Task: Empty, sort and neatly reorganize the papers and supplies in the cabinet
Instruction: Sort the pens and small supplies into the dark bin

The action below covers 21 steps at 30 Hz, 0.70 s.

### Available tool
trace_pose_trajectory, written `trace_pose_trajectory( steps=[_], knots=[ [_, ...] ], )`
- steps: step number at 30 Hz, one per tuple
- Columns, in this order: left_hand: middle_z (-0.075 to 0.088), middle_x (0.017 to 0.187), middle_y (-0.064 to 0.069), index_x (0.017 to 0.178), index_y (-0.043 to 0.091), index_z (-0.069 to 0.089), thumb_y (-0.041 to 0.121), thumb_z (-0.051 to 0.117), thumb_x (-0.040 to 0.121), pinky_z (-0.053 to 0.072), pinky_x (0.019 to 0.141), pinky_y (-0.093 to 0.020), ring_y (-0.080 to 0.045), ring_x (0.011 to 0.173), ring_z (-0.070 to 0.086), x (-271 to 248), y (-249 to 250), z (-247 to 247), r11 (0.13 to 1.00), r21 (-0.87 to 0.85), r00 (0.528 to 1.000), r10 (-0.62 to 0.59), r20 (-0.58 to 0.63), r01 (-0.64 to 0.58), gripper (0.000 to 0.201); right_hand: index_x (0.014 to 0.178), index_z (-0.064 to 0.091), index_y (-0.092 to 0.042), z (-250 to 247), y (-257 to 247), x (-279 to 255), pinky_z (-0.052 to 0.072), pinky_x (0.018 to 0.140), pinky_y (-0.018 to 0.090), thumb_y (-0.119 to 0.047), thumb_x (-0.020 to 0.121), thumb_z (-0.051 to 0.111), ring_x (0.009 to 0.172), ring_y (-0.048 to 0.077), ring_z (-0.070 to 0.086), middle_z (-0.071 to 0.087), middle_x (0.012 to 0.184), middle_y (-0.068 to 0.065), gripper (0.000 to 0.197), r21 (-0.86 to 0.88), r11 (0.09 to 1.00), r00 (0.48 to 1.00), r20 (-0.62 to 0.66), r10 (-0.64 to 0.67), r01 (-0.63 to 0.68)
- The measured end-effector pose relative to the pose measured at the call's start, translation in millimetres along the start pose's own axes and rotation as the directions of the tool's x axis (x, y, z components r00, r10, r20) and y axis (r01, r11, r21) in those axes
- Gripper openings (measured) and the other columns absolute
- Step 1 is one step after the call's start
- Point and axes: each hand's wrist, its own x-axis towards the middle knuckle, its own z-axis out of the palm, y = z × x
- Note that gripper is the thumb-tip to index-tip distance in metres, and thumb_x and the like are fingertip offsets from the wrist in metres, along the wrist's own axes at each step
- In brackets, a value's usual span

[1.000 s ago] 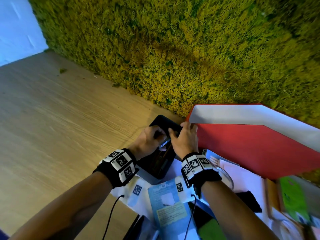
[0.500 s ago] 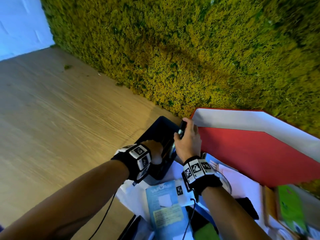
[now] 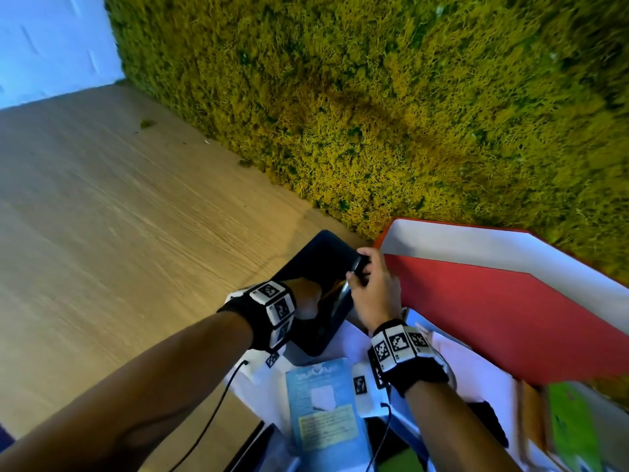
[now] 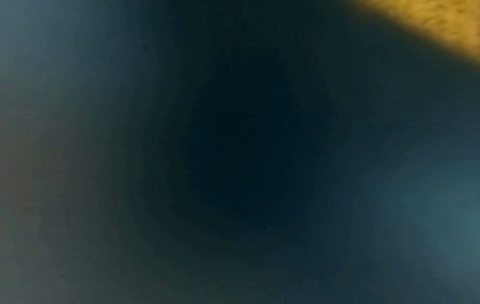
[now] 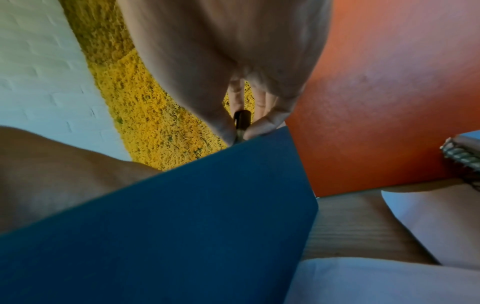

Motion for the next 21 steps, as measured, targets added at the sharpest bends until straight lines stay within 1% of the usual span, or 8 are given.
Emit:
trace_pose_trajectory(
  steps=[3, 6, 9, 11, 14, 17, 19, 21],
  knots=[
    [0.062, 0.121, -0.02, 0.114, 0.002, 0.06, 0.011, 0.053, 0.093, 0.049, 0.084, -0.037, -0.034, 0.109, 0.06, 1.9, -11.8, 0.8, 0.997, -0.07, 1.0, -0.016, -0.013, 0.015, 0.024, 0.118, 0.055, -0.021, 1.5, 0.4, 1.2, 0.042, 0.074, 0.032, -0.01, 0.079, 0.07, 0.089, 0.03, 0.063, 0.068, 0.097, 0.005, 0.043, 0.011, 0.999, 0.997, -0.071, -0.03, 0.031],
    [0.063, 0.116, -0.021, 0.104, 0.006, 0.059, 0.012, 0.057, 0.091, 0.048, 0.078, -0.035, -0.033, 0.104, 0.061, 2.8, -17.9, 5.2, 0.99, -0.139, 0.999, -0.028, -0.032, 0.024, 0.014, 0.117, 0.054, -0.022, 2.2, -1.6, 1.6, 0.042, 0.072, 0.031, -0.012, 0.078, 0.069, 0.088, 0.028, 0.063, 0.067, 0.096, 0.005, 0.043, -0.028, 0.997, 0.994, -0.085, -0.067, 0.065],
    [0.06, 0.12, -0.021, 0.113, 0.002, 0.056, 0.008, 0.057, 0.092, 0.047, 0.079, -0.035, -0.035, 0.109, 0.059, 3.4, -18.1, 7.1, 0.984, -0.176, 0.999, -0.043, -0.033, 0.037, 0.022, 0.115, 0.055, -0.024, 2.4, -6.4, -0.3, 0.045, 0.072, 0.034, -0.016, 0.077, 0.069, 0.088, 0.03, 0.063, 0.067, 0.095, 0.006, 0.041, -0.077, 0.995, 0.997, -0.052, -0.065, 0.061],
    [0.057, 0.126, -0.02, 0.123, 0.0, 0.053, 0.006, 0.056, 0.093, 0.045, 0.081, -0.034, -0.034, 0.114, 0.056, 3.9, -17.5, 8.8, 0.982, -0.183, 0.998, -0.052, -0.036, 0.045, 0.032, 0.115, 0.054, -0.025, 2.5, -8.7, -1.3, 0.044, 0.074, 0.037, -0.02, 0.079, 0.068, 0.09, 0.033, 0.062, 0.067, 0.094, 0.007, 0.039, -0.114, 0.993, 0.999, 0.02, -0.026, 0.028],
    [0.054, 0.131, -0.019, 0.129, 0.001, 0.05, 0.007, 0.054, 0.094, 0.046, 0.087, -0.034, -0.033, 0.118, 0.054, 3.8, -15.3, 11.0, 0.984, -0.174, 0.997, -0.059, -0.05, 0.05, 0.036, 0.116, 0.052, -0.027, 2.3, -11.7, -2.9, 0.042, 0.084, 0.04, -0.028, 0.083, 0.065, 0.104, 0.031, 0.058, 0.066, 0.102, 0.005, 0.035, -0.246, 0.969, 0.986, 0.161, 0.052, -0.011],
    [0.055, 0.129, -0.019, 0.128, 0.001, 0.051, 0.007, 0.056, 0.093, 0.047, 0.088, -0.035, -0.033, 0.117, 0.055, 3.6, -14.9, 11.0, 0.981, -0.188, 0.998, -0.052, -0.04, 0.044, 0.036, 0.118, 0.054, -0.026, 5.4, -16.0, -8.2, 0.038, 0.093, 0.043, -0.035, 0.084, 0.062, 0.121, 0.026, 0.043, 0.057, 0.119, 0.001, 0.036, -0.454, 0.889, 0.955, 0.285, 0.086, 0.056],
    [0.057, 0.126, -0.018, 0.125, 0.002, 0.052, 0.009, 0.059, 0.091, 0.048, 0.086, -0.036, -0.032, 0.114, 0.057, 3.6, -15.7, 11.0, 0.977, -0.209, 0.999, -0.038, -0.028, 0.031, 0.036, 0.116, 0.06, -0.022, 8.2, -18.0, -11.8, 0.036, 0.096, 0.046, -0.033, 0.082, 0.061, 0.123, 0.025, 0.036, 0.052, 0.122, 0.001, 0.035, -0.546, 0.83, 0.926, 0.363, 0.109, 0.116],
    [0.056, 0.126, -0.018, 0.125, 0.003, 0.052, 0.01, 0.061, 0.09, 0.049, 0.088, -0.038, -0.033, 0.113, 0.057, 3.6, -15.2, 11.8, 0.978, -0.208, 0.999, -0.034, -0.019, 0.029, 0.037, 0.113, 0.063, -0.019, 9.9, -18.3, -13.4, 0.036, 0.097, 0.047, -0.029, 0.081, 0.059, 0.122, 0.026, 0.035, 0.053, 0.121, 0.001, 0.034, -0.555, 0.822, 0.9, 0.412, 0.143, 0.123]
  ],
)
